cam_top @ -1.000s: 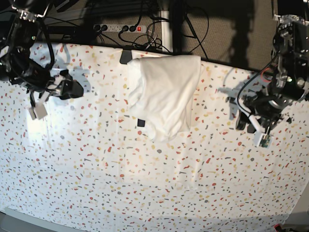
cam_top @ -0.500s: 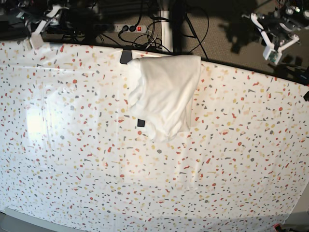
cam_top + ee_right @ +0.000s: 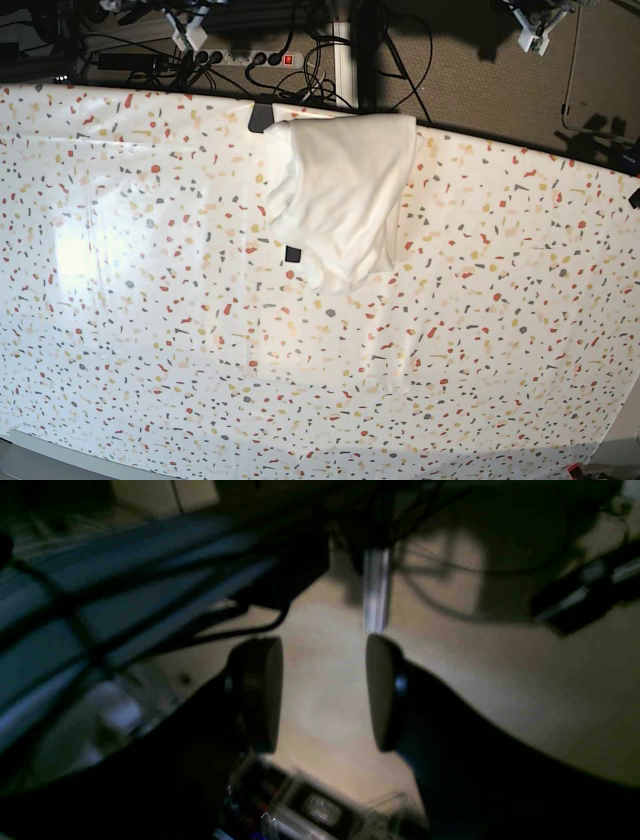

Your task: Fold the T-shirt properly

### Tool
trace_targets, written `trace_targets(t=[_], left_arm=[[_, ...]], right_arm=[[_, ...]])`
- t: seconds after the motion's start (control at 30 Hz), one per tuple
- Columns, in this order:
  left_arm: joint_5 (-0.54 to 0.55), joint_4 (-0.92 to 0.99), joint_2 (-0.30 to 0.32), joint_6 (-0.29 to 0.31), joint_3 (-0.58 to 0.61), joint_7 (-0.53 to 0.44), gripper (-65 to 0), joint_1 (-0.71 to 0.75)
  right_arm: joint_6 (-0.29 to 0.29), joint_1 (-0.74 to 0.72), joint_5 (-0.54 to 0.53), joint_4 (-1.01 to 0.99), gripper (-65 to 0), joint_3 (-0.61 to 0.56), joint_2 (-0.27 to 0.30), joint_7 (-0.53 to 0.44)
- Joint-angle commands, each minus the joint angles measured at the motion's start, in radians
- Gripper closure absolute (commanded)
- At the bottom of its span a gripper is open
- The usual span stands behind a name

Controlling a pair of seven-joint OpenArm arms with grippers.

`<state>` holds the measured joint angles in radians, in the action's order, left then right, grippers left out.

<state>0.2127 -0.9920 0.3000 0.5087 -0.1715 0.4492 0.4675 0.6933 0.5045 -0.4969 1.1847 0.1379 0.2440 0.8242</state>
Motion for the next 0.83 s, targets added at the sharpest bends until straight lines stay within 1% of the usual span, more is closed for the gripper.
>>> trace_targets(t=[0.0, 0.07, 0.13, 0.17, 0.23, 0.3, 0.37, 0.4, 0.43, 0.57, 0.7, 0.8], left_arm=[[-0.007, 0.072, 0.011, 0.009, -0.003, -0.038, -15.5, -0.014], [-0.091, 0.229, 0.011, 0.009, -0.003, -0.134, -15.5, -0.071], [-0.192, 0.348, 0.011, 0.008, -0.003, -0.241, -15.5, -0.112], [-0.224, 0.394, 0.011, 0.008, -0.003, -0.292, -15.5, -0.125], [-0.247, 0.47, 0.01, 0.007, -0.003, -0.392, -15.5, -0.139], [-0.261, 0.517, 0.002, 0.002, -0.003, -0.456, -15.5, -0.14], [-0.301, 0.536, -0.015, -0.012, -0.003, -0.456, -15.4, -0.14], [-0.316, 0.537, -0.026, -0.02, -0.003, -0.441, -15.4, -0.14], [-0.318, 0.537, -0.037, -0.031, -0.003, -0.417, -15.4, -0.138], [-0.318, 0.536, -0.09, -0.08, -0.003, -0.401, -15.4, -0.138], [-0.318, 0.533, -0.14, -0.087, -0.004, -0.401, -15.4, -0.138], [-0.328, 0.517, -0.169, -0.087, -0.003, -0.4, -15.4, -0.139]], right_arm=[[0.005, -0.016, 0.019, -0.042, -27.6, -0.032, 0.018, -0.032], [0.005, -0.071, 0.088, -0.147, -27.6, -0.105, 0.022, -0.104], [0.005, -0.128, 0.158, -0.24, -27.6, -0.164, 0.022, -0.16], [-0.005, -0.154, 0.19, -0.281, -27.6, -0.191, 0.022, -0.186], [-0.092, -0.205, 0.265, -0.356, -27.6, -0.239, 0.022, -0.268], [-0.177, -0.245, 0.34, -0.411, -27.6, -0.278, 0.022, -0.345], [-0.253, -0.272, 0.38, -0.436, -27.6, -0.314, 0.022, -0.393], [-0.275, -0.279, 0.391, -0.44, -27.6, -0.331, 0.022, -0.404], [-0.285, -0.283, 0.393, -0.44, -27.6, -0.348, 0.023, -0.408], [-0.287, -0.291, 0.393, -0.44, -27.6, -0.409, 0.023, -0.438], [-0.287, -0.291, 0.393, -0.44, -27.6, -0.462, 0.022, -0.481], [-0.286, -0.291, 0.376, -0.438, -27.6, -0.489, 0.022, -0.488]])
